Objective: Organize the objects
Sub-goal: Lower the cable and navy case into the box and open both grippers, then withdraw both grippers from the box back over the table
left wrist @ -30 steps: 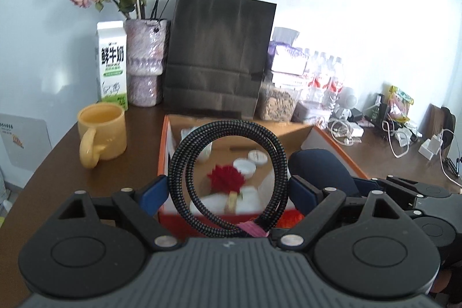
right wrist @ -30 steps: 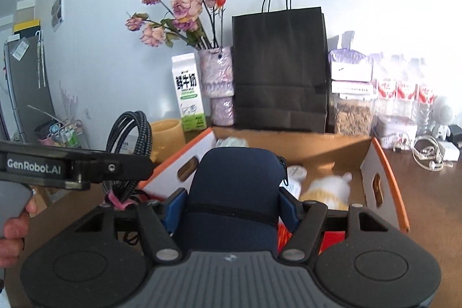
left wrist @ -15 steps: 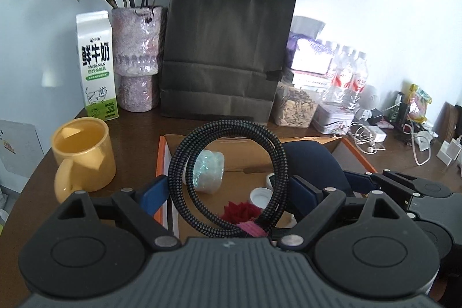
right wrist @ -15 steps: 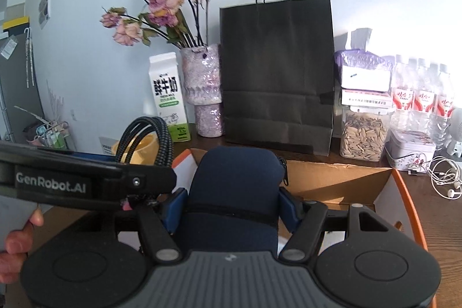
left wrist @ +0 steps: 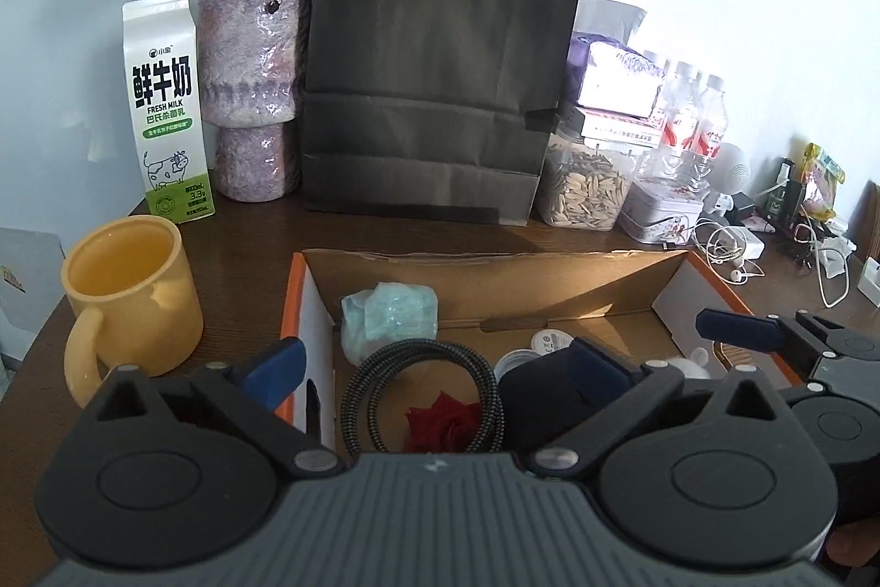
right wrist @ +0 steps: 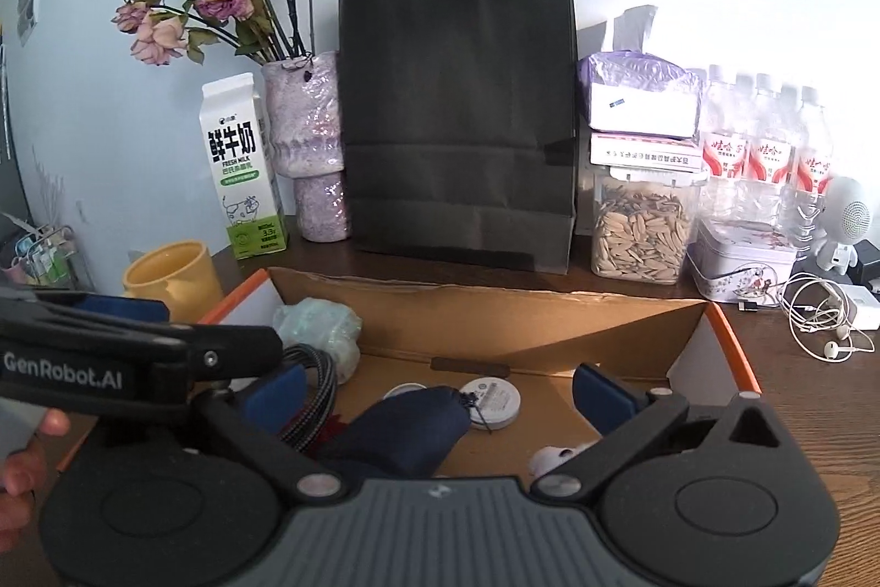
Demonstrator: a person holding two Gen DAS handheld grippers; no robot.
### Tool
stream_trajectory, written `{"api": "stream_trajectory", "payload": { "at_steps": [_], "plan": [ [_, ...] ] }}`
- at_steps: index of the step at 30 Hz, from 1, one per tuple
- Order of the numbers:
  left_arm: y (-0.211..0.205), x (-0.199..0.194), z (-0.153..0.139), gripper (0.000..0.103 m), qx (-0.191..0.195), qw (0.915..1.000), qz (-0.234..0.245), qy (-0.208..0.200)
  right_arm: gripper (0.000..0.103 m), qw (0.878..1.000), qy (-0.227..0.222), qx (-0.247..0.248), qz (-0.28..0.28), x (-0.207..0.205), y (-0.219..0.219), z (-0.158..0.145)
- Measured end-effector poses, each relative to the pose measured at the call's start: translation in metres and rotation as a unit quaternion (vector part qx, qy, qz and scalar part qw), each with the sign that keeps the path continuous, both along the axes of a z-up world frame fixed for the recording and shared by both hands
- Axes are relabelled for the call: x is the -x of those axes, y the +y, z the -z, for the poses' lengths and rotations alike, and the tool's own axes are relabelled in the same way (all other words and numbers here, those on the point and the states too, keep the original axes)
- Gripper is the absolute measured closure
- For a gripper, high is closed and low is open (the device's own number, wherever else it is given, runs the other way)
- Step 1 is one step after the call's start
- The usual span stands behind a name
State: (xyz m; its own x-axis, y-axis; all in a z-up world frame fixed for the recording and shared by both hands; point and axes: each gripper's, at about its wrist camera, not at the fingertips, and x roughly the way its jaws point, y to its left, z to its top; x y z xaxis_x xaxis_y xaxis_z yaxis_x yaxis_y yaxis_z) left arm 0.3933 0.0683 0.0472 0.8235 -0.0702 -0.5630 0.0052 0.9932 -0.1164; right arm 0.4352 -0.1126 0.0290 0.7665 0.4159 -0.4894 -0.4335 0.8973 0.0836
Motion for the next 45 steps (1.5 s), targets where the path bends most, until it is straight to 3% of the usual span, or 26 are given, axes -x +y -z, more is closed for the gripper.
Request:
{"api": "stream_trajectory", "payload": {
  "at_steps": [10, 28, 45],
  "plan": [
    [-0.003, 0.018, -0.008, 0.000, -0.003, 1.0000, -0.002, -0.003, 0.000, 1.000, -0.012, 0.008, -0.004, 0.018, -0.003, -0.009],
    [-0.029, 0.097, -0.026, 0.000, -0.004, 0.9999, -0.004, -0.015, 0.000, 1.000, -0.026, 0.010, -0.001, 0.086, -0.042, -0.026],
    [-0.037, 0.162, 0.017, 0.000, -0.009, 0.9983, -0.037, 0.043, 0.000, 1.000, 0.006, 0.027, -0.014, 0.143, -0.079, 0.007]
  ]
}}
